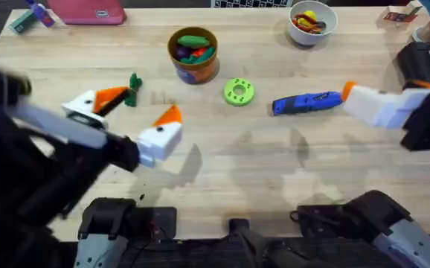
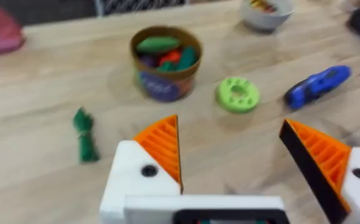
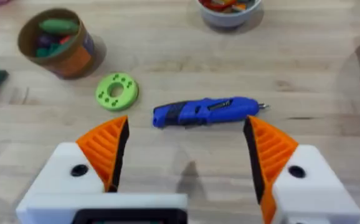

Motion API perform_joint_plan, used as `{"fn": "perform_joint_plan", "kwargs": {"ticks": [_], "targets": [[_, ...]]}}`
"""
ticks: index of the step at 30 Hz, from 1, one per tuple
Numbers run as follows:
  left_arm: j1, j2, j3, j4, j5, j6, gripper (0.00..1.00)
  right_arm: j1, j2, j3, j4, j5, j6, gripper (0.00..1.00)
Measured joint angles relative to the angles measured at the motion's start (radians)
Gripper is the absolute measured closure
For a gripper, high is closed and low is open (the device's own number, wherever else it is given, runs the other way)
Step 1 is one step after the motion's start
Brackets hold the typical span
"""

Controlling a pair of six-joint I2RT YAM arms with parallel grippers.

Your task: Pick up the gripper from the table and insert it into the empty holder that is missing its gripper. Then pick up a screw, insert it into the mounting hole, and use the screwdriver to tighten it. Finally, clean up the table by picking up the vegetable and placing it into the bucket.

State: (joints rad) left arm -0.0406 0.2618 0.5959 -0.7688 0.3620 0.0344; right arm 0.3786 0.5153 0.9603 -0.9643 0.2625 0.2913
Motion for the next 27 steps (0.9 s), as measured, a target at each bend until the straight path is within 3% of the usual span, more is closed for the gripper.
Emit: {"fn": "perform_joint_plan", "kwargs": {"ticks": [7,13,17,23,27], "targets": [[0.0,0.33,0.262,-0.21,-0.173,0.018,0.016,0.0,-0.014,-0.073,-0.006,-0.022,0.007,0.008],[0.0,0.552,0.415,-0.211,-0.212,0.046,0.015,0.0,-0.014,-0.078,-0.006,-0.025,0.012,0.008],[0.011,0.637,0.476,-0.223,-0.287,0.056,0.015,0.0,-0.014,-0.078,-0.005,-0.024,0.016,0.008],[0.136,0.885,0.585,-0.295,-0.342,0.108,0.015,0.0,-0.014,-0.078,-0.006,-0.025,0.016,0.009],[0.213,1.066,0.61,-0.243,-0.348,0.136,0.016,0.0,-0.014,-0.078,-0.005,-0.024,0.016,0.007]]}}
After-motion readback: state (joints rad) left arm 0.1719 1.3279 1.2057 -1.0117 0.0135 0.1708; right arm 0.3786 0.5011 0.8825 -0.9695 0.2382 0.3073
